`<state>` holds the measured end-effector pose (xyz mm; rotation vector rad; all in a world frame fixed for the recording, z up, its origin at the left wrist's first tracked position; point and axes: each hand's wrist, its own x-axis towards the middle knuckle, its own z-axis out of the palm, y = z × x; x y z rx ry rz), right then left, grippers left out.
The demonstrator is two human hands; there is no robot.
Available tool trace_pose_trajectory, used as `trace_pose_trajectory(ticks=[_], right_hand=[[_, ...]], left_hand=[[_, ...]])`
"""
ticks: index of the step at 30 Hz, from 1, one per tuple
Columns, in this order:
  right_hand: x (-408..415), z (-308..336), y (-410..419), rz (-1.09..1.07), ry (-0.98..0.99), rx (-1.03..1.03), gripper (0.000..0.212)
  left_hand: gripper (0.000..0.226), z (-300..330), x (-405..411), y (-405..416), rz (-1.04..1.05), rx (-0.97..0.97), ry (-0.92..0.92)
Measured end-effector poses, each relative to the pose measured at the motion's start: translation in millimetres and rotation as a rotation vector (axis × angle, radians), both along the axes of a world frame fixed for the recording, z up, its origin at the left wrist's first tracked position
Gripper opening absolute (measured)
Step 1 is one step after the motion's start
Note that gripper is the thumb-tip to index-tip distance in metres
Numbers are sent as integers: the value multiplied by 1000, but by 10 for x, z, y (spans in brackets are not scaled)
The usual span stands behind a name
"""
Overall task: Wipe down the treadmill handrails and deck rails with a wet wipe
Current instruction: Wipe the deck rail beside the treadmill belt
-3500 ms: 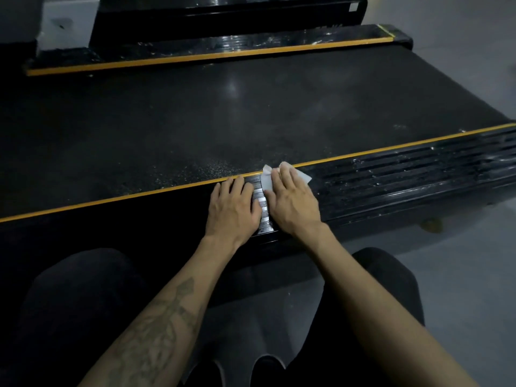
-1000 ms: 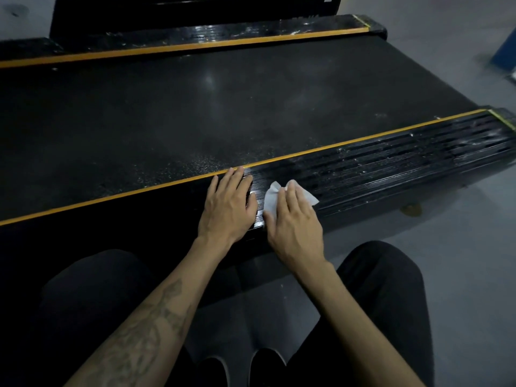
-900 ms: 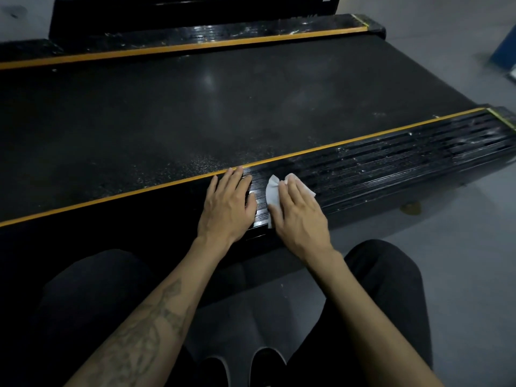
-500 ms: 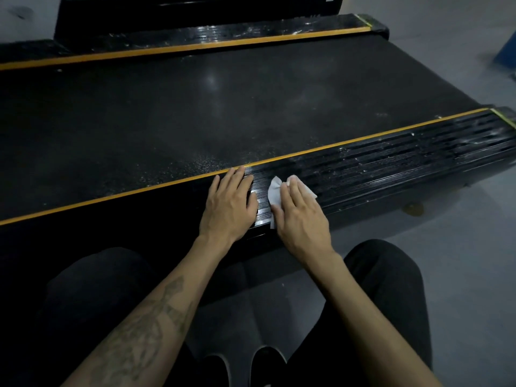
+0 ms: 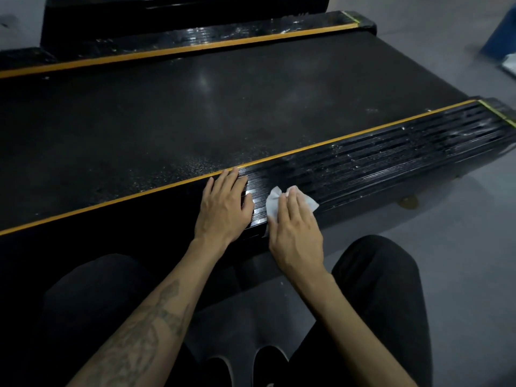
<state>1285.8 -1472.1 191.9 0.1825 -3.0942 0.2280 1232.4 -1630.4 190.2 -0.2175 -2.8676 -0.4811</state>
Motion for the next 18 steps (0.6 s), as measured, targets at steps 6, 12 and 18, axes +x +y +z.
trace_pose_trajectory(ticks=[6,12,18], right_hand=[[-174,45,143,58,1,-22,59],[50,-58,34,24,-34,51,65],[-97,47,153,5,-16,-64,63]], left_hand=[[48,-3,15,-9,-5,10,1],[48,9,-5,7,-7,-12,-6],[49,20,26,5,-71,-11,7]])
